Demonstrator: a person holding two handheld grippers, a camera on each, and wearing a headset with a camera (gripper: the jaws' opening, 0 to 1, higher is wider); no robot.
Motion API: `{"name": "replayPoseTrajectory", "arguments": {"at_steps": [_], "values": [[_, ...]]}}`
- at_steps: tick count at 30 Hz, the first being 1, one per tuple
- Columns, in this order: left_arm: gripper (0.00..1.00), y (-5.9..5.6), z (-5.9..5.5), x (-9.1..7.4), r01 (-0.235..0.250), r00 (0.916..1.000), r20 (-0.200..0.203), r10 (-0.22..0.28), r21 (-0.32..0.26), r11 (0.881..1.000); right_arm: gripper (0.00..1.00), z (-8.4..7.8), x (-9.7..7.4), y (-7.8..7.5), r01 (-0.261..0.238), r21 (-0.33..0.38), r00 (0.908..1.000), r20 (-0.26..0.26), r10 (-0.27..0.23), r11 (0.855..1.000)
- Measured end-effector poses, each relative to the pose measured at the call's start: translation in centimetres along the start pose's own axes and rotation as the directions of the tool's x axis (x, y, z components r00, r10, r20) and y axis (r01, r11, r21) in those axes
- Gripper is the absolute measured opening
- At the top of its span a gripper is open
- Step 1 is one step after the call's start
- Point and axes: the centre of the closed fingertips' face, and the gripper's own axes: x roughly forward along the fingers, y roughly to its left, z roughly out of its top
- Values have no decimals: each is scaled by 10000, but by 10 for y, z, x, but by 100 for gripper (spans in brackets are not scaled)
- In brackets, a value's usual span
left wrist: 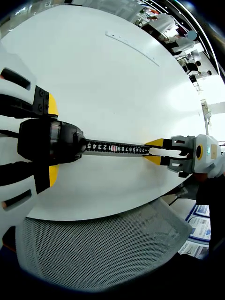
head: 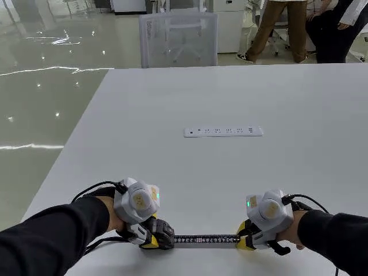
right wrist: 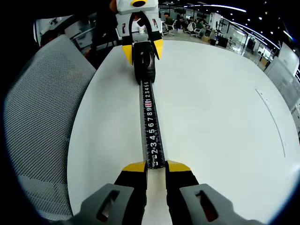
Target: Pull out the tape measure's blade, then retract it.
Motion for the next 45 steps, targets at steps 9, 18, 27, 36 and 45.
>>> {"name": "replayPoseTrajectory", "arguments": {"at_steps": [9,18,27,36,45], "values": [[31,0,1,0,-58,10000,5,58,-22,10000,10,-9,-7,-1,66,77,9999,-88,-65,9999],[31,1,1,0,-91,10000,29,92,-57,9999,10,-22,-16,-4,122,132,9997,-232,-119,9998],[31,1,1,1,-89,10000,39,89,-75,9999,10,-37,-26,-5,191,273,9990,-401,-180,9994],[31,1,1,1,-110,9999,81,111,-86,9999,10,-52,-36,-7,291,506,9984,-500,-265,9983],[31,1,1,1,-126,9999,88,127,-118,9999,10,-57,-41,-8,331,618,9982,-526,-299,9975]]}}
